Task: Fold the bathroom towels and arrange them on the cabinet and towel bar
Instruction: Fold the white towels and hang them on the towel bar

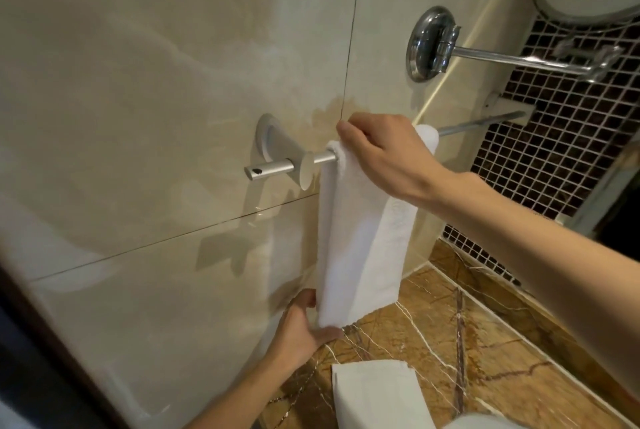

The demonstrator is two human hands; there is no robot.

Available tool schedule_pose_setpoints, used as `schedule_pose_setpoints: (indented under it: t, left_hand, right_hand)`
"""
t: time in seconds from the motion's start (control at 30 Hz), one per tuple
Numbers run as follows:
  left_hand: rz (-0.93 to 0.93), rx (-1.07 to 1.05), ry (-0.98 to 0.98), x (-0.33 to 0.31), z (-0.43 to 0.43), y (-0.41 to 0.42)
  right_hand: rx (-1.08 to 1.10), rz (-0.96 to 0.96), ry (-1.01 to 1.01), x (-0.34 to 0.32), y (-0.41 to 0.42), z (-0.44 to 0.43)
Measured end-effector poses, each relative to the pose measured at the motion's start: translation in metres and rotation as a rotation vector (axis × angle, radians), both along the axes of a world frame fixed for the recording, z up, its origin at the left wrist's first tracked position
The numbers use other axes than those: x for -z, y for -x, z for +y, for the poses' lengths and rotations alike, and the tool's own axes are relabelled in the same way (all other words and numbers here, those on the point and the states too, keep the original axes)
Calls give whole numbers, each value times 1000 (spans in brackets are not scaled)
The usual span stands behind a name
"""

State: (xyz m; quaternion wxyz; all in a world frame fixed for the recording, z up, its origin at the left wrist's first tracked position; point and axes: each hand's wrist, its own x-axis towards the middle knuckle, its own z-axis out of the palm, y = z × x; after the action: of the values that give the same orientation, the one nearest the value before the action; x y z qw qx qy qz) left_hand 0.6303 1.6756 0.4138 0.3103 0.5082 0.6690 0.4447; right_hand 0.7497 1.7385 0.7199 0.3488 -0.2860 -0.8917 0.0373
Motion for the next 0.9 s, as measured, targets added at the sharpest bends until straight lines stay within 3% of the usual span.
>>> schedule_pose_setpoints:
  t: [0.17,0.3,0.47,0.9]
  left_hand:
    - [-156,43,-77,1,6,-8]
    - [-110,36,-60,0,6,-12]
    - [-188,-11,-61,14,6,-14]
    - [-14,-80,-120,27,-7,-9]
  right_hand:
    - [-2,-85,103,-11,4,5]
    - [9,-95,109,-12,5,7]
    - [3,-128,72,-10,4,7]
    - [-29,-110,15,-6,0,4]
